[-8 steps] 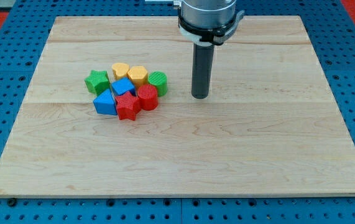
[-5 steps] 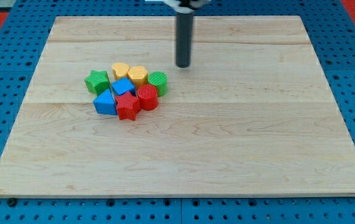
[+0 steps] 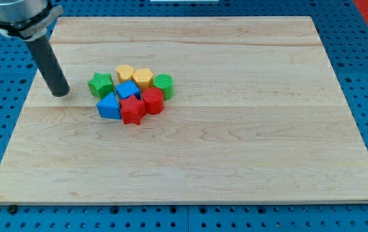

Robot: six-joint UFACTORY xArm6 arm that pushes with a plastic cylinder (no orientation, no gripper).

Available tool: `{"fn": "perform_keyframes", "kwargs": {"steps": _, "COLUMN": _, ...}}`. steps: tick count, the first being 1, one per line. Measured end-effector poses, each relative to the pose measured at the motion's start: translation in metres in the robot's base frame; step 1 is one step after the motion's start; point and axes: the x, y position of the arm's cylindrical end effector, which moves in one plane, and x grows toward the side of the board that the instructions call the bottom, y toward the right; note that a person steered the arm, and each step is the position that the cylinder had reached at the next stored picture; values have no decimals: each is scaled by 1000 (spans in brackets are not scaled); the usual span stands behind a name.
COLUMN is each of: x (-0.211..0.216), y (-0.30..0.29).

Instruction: Move the green star top right to the yellow heart

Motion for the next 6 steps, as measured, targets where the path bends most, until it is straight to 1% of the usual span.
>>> {"fn": "perform_keyframes", "kwargs": {"steps": 1, "x": 3, "y": 16}}
{"fn": "perform_keyframes", "kwargs": {"steps": 3, "x": 3, "y": 21}}
{"fn": "perform_keyframes", "kwargs": {"steps": 4, "x": -4, "y": 38}}
{"fn": "perform_keyframes", "kwargs": {"steps": 5, "x": -22, "y": 60}}
{"fn": "perform_keyframes", "kwargs": {"steps": 6, "x": -25, "y": 63}}
